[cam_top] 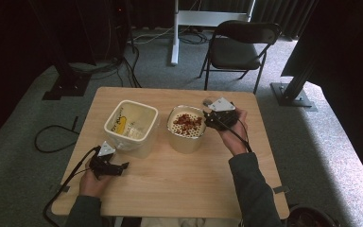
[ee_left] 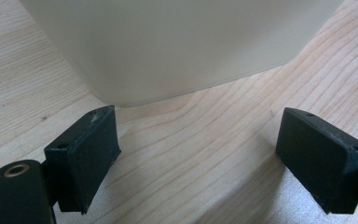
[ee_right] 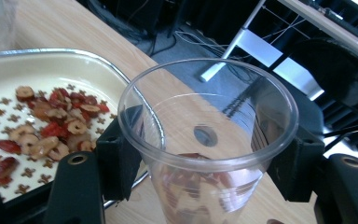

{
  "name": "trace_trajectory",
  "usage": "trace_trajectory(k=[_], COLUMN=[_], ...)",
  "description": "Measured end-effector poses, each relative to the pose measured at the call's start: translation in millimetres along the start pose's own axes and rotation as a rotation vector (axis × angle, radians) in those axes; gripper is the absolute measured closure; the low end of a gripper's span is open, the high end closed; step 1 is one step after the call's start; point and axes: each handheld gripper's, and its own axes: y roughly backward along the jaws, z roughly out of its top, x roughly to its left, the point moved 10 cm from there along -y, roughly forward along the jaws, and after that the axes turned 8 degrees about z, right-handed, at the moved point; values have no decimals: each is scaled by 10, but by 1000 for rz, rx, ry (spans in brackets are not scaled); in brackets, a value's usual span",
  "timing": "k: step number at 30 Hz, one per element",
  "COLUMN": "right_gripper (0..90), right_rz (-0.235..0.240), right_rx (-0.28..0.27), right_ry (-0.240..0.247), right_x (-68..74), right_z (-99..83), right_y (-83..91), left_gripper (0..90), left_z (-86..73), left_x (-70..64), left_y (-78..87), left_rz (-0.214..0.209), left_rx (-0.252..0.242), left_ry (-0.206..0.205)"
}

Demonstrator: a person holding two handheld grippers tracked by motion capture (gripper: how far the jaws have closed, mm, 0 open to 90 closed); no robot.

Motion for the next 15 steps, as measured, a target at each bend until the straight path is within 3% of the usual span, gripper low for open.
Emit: trace_trajectory(k=[6,15], right_gripper=[346,346], right_rz=[-61,-110], right_rx=[70,194], right_ry=[128,401], right_x=[20,149], right_z=[4,74], right_y=[-37,-91], left_gripper=[136,136], left_z=[0,1], left_x=[0,0], left_y=[0,-1], left_rz=[0,0], left_rx=[0,-1], left_ry=[0,1])
